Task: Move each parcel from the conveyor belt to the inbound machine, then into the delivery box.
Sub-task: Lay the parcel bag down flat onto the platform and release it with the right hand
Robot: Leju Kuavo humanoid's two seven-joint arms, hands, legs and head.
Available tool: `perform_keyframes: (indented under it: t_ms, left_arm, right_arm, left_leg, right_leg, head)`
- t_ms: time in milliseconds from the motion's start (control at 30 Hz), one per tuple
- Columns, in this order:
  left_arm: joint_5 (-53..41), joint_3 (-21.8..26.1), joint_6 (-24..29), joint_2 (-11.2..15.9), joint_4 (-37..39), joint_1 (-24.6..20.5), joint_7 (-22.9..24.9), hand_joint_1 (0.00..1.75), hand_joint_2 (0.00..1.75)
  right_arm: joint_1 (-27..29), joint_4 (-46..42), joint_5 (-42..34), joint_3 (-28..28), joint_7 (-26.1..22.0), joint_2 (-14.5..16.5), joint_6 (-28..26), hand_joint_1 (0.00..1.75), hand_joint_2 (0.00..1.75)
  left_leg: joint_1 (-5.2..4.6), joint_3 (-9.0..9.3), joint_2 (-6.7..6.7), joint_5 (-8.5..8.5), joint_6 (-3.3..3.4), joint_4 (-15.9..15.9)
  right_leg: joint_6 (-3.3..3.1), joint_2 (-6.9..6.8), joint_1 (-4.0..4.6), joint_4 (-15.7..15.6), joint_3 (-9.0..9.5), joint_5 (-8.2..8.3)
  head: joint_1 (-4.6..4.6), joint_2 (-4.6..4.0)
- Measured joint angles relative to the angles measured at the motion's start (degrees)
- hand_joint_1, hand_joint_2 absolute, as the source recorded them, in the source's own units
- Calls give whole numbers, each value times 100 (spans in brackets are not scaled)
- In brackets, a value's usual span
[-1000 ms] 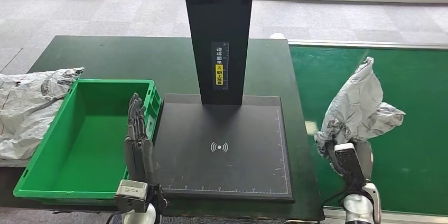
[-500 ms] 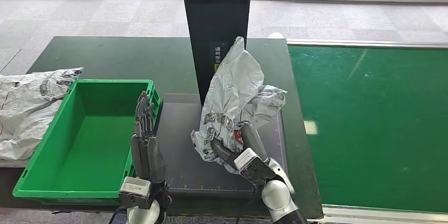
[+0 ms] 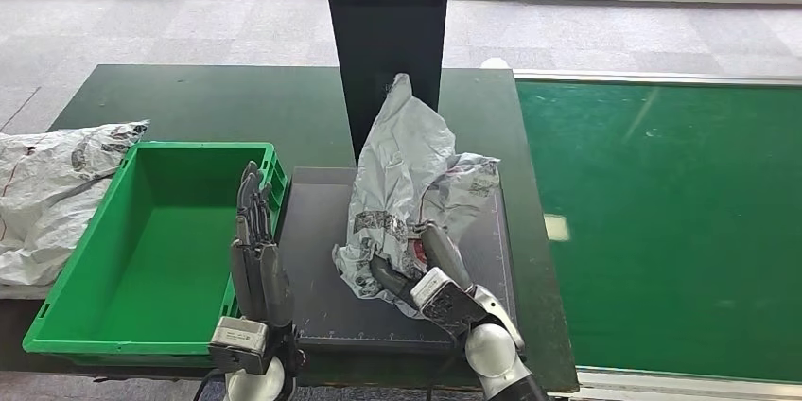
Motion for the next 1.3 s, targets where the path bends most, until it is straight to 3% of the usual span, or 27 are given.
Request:
perform_keyframes:
  t_ms: [200,333,367,500,567,700,867,1000,1300]
  left_arm:
    - [-2,0,224,-2,-74,16,-99,0,0]
    - [15,-27,680,-4,-293,68,-207,0,0]
    - [35,-42,766,-3,-342,77,-208,0,0]
    - [87,-126,1422,14,-652,118,-208,0,0]
    - [-340,-136,1624,-5,-976,173,-209,0,0]
    - [-1283,-105,1680,-36,-1608,255,-210,0,0]
    - [-1281,-95,1688,-39,-1812,272,-210,0,0]
    - [-1251,-90,1689,-39,-1869,277,-210,0,0]
    - [-1069,-73,1689,-39,-1885,283,-210,0,0]
  right_arm:
    - [-120,541,49,-1,311,-2,213,175,175]
    - [-154,1023,89,-38,392,-19,193,6,175]
    - [-155,1091,96,-54,391,-25,188,0,175]
    - [-161,1321,-17,-139,305,-43,339,0,175]
    - [-212,1494,-89,-181,184,-49,492,0,175]
    - [-383,1978,-117,-228,-101,-45,570,0,175]
    - [-423,2185,-18,-243,-300,-38,490,0,175]
    - [-412,2213,195,-242,-305,-34,238,0,0]
    - [-117,1738,1055,-242,5,-21,-996,0,0]
  left_leg:
    - [0,0,0,0,0,0]
    - [-1,-1,-1,0,0,0]
    - [-1,-2,-1,0,0,0]
    - [0,-5,2,-1,0,0]
    - [1,-7,3,-1,-1,0]
    - [1,-7,0,0,0,0]
    - [1,-7,0,1,-2,0]
    - [1,-7,0,1,-2,0]
    - [1,-8,0,1,-2,0]
  right_leg:
    - [0,1,-1,0,0,0]
    - [0,-1,-1,0,0,0]
    - [0,-1,-1,0,-1,0]
    - [0,2,0,0,-5,0]
    - [0,3,1,0,-7,0]
    - [0,-1,1,0,-7,0]
    - [0,-1,1,0,-8,0]
    - [0,-1,1,0,-8,0]
    - [0,0,1,0,-9,0]
  head:
    - [0,0]
    - [0,0]
    - [0,0]
    - [0,0]
    - [1,0]
    - [2,0]
    - [1,0]
    - [2,0]
    - [2,0]
